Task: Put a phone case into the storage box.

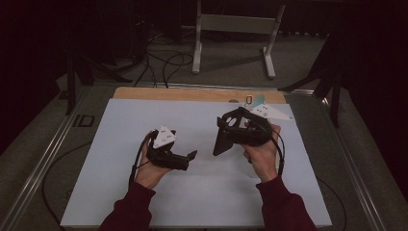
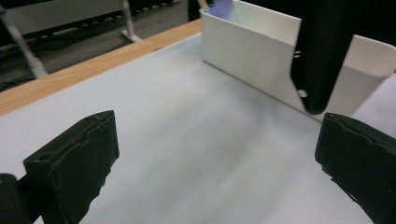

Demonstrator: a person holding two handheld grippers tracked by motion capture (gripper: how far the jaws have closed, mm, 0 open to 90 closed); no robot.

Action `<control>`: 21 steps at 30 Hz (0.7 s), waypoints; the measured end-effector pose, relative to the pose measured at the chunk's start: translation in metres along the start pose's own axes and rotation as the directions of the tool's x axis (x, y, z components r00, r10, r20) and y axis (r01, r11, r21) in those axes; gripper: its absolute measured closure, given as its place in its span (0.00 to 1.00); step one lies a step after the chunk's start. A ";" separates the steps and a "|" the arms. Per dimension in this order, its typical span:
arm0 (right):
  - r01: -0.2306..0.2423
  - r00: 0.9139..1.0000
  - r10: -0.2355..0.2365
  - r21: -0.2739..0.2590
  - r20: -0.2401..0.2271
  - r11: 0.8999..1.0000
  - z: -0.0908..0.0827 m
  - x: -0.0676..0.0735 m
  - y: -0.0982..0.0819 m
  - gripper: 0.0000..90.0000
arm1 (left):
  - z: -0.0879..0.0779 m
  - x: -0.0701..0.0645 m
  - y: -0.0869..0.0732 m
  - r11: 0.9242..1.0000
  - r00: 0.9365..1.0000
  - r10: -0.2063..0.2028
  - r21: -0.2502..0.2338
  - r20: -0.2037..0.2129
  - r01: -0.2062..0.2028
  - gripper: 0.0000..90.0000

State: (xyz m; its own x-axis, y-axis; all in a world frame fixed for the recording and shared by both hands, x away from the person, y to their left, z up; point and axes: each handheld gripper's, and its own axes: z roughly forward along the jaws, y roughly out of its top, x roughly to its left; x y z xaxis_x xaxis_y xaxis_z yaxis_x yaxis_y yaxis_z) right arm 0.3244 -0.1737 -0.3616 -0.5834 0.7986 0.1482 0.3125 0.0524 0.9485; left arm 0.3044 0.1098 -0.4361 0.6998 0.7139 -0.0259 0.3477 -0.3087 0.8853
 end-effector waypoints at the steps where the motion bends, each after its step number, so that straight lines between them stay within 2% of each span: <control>1: 0.000 1.000 0.000 0.000 0.000 1.000 0.000 0.000 0.000 0.14 | -0.005 0.004 -0.002 1.000 1.000 -0.002 -0.004 -0.028 0.002 0.00; 13: 0.009 0.999 -0.008 -0.020 0.048 1.000 0.004 -0.012 0.008 0.14 | -0.022 0.022 -0.014 1.000 0.993 -0.010 -0.011 -0.120 0.009 0.00; 21: 0.003 0.995 -0.001 -0.022 0.101 1.000 0.010 -0.030 0.013 0.15 | -0.034 0.032 -0.026 1.000 0.988 -0.010 -0.013 -0.151 0.008 0.00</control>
State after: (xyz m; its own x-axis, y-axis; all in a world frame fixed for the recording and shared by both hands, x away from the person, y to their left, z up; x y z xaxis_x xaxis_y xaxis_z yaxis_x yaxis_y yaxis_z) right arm 0.3536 -0.1911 -0.3563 -0.5048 0.8551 0.1186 0.2942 0.0413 0.9549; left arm 0.2962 0.1618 -0.4443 0.5939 0.8037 0.0361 0.3447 -0.2948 0.8912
